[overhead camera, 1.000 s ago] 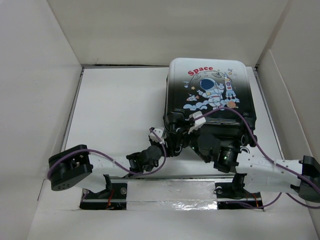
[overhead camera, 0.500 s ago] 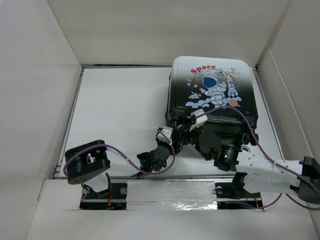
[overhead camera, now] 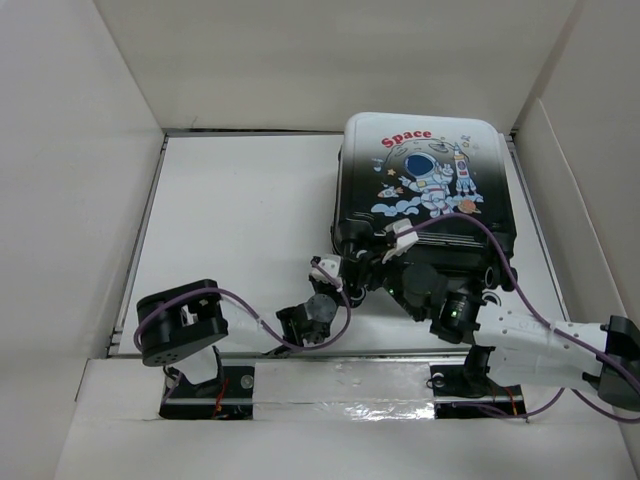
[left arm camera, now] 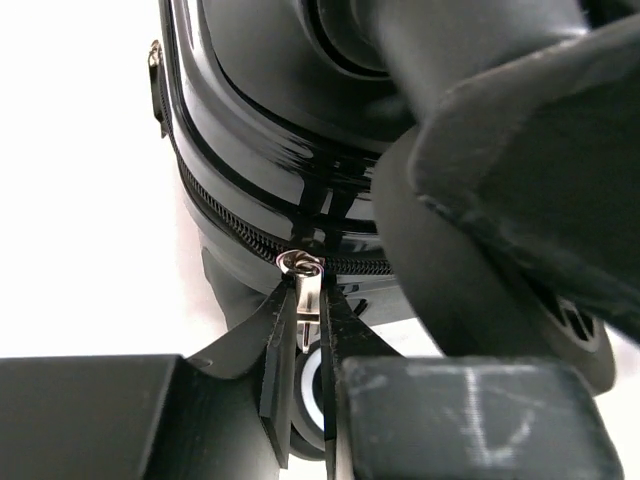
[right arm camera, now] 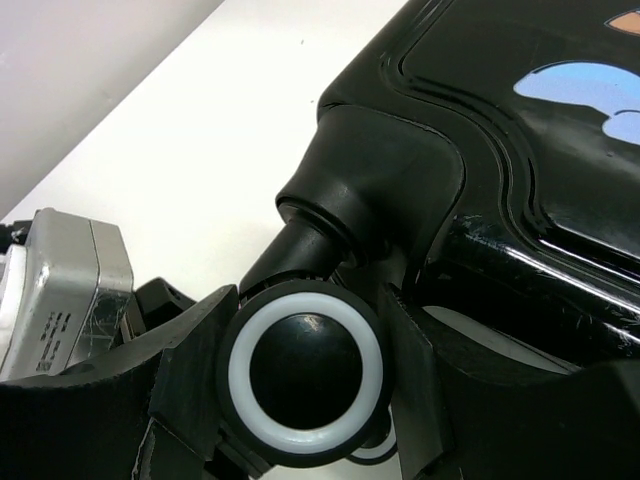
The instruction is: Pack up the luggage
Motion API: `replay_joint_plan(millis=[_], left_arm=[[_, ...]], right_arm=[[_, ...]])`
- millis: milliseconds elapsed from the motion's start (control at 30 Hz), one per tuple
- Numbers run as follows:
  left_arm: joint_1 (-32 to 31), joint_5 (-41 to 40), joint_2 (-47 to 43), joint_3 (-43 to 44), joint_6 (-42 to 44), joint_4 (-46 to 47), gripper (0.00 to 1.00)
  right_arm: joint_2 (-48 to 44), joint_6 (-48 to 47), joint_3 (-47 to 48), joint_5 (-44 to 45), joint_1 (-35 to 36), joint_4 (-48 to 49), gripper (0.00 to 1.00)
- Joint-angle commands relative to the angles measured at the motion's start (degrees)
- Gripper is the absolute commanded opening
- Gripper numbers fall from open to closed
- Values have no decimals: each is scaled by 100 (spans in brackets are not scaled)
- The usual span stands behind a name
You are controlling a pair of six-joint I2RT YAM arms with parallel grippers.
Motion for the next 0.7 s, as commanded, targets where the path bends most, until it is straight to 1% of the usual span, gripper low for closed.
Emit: replay_joint_plan(millis=[0, 133, 200, 333, 367, 500, 533, 667], left_arm=[[586, -1031, -519, -37, 306, 1346, 0], [745, -926, -740, -475, 306, 1399, 0], [806, -943, -906, -565, 280, 1180, 0], [867, -1145, -1276, -705, 236, 381, 0], [868, -1154, -1398, -758, 96, -117, 0], [1157, -1075, -1961, -942, 165, -780, 0], [1419, -848, -2049, -969, 157, -859, 0], [1895, 119, -2428, -1023, 148, -860, 0]], right_arm=[[-472, 471, -47, -1127, 316, 716, 0], [-753, 550, -240, -1057, 316, 593, 0], [-945, 568, -328, -995, 316, 418, 0], [-1315, 533, -408, -855, 316, 57, 0], [-1394, 524, -408, -837, 316, -31, 0], [-1798, 401, -382, -986, 316, -671, 0], [-1947, 384, -381, -1099, 316, -743, 0], [-2028, 199, -163, -1574, 316, -1217, 0]])
